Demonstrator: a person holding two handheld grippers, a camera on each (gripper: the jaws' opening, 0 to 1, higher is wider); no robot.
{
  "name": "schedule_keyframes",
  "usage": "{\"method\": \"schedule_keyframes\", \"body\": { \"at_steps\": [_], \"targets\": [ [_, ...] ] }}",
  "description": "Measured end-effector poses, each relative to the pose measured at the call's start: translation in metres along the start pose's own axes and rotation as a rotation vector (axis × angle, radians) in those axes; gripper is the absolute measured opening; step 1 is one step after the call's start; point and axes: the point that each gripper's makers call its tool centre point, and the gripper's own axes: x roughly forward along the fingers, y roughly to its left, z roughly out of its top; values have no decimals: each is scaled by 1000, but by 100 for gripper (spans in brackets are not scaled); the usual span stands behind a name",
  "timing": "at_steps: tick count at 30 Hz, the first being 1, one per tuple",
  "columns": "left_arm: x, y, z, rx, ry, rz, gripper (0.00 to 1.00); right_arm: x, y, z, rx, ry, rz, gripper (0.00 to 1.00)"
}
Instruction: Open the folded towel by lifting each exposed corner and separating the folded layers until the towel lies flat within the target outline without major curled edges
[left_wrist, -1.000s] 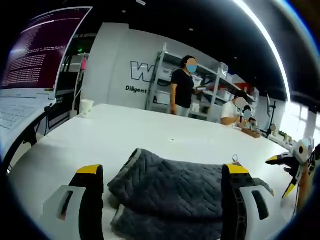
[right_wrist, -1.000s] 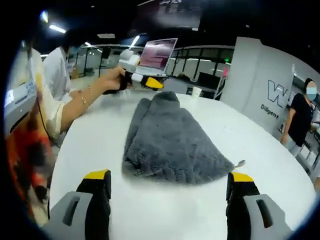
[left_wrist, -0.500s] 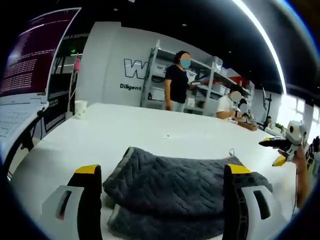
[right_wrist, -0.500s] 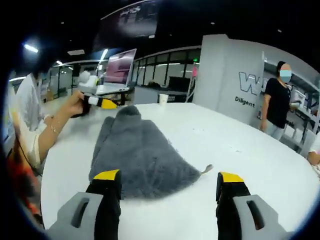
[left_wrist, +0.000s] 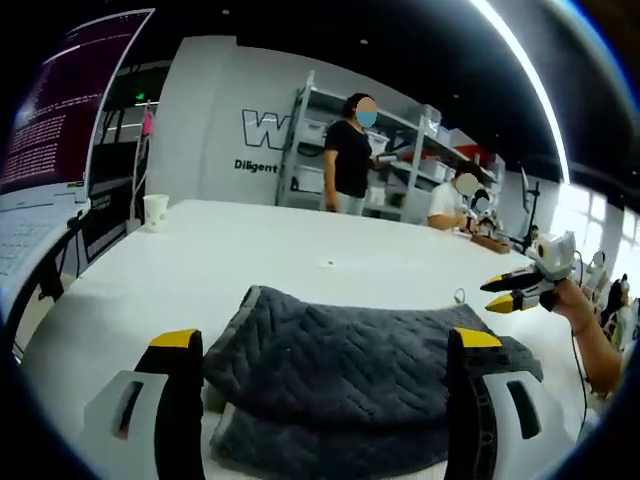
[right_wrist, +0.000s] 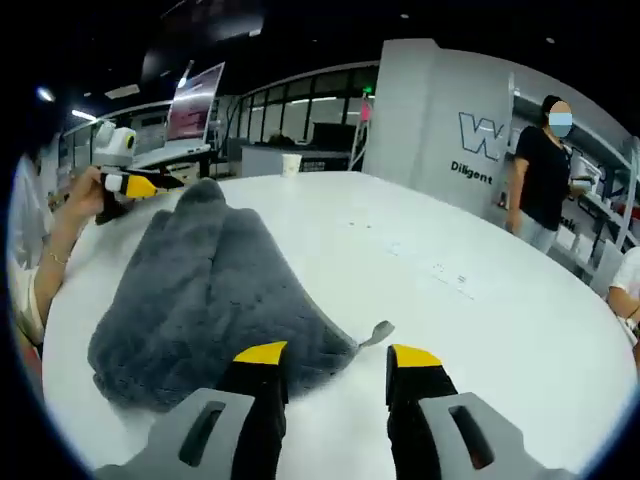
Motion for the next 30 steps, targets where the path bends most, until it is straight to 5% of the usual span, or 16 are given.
{"method": "schedule_keyframes", "body": {
  "at_steps": [12,30],
  "targets": [
    [0,0,-3,-5,18,-8,99,32,-8,-7,8,-14,25,5],
    [1,2,-7,-7,39,-1,99,33,-14,-3,-62,-34,-36,0]
  ]
}}
